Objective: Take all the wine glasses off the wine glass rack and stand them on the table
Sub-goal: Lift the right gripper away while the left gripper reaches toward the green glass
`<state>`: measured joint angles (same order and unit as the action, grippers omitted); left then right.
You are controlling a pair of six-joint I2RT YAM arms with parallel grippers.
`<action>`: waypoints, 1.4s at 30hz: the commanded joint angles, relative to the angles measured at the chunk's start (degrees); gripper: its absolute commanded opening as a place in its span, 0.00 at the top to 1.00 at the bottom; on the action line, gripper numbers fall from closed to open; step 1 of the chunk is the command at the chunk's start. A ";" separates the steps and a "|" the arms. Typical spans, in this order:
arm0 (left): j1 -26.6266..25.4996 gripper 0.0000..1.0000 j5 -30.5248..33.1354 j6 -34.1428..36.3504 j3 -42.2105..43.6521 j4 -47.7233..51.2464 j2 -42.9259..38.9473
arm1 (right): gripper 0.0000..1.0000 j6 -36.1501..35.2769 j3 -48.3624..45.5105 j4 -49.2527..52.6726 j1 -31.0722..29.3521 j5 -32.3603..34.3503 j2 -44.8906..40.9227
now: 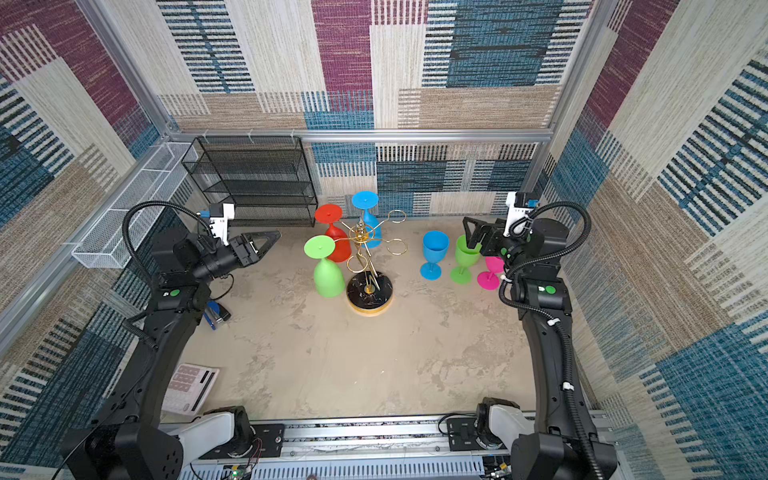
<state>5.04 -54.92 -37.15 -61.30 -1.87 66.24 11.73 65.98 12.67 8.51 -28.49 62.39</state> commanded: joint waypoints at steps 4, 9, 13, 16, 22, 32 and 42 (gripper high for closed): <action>-4.09 0.35 -2.59 -1.35 1.46 7.38 -1.47 | 0.01 -0.18 -0.85 -7.41 -6.40 -1.03 0.90; -6.42 0.35 1.23 2.56 -0.03 14.22 -1.25 | 0.02 -0.13 -0.84 -7.82 -10.24 -0.32 1.95; -7.14 0.36 1.66 2.80 -0.94 14.70 0.47 | 0.02 0.00 -0.94 -8.00 -12.44 0.71 2.22; -7.84 0.36 2.08 2.85 -1.79 14.74 2.13 | 0.02 0.23 -0.85 -8.25 -13.63 1.07 2.23; -9.27 0.38 2.01 3.39 -4.19 14.70 5.18 | 0.02 0.46 -0.85 -8.56 -15.34 1.54 2.85; -11.75 0.48 2.49 3.56 -6.98 14.44 8.87 | 0.02 0.74 -0.76 -8.89 -16.42 1.77 3.61; -12.07 0.66 2.75 3.57 -6.53 14.59 8.58 | 0.01 0.97 -1.24 -8.97 -16.60 1.55 4.04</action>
<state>-7.03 -52.49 -34.87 -67.72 13.13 75.31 12.14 64.95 5.80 -7.92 -26.81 66.32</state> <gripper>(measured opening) 0.351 0.985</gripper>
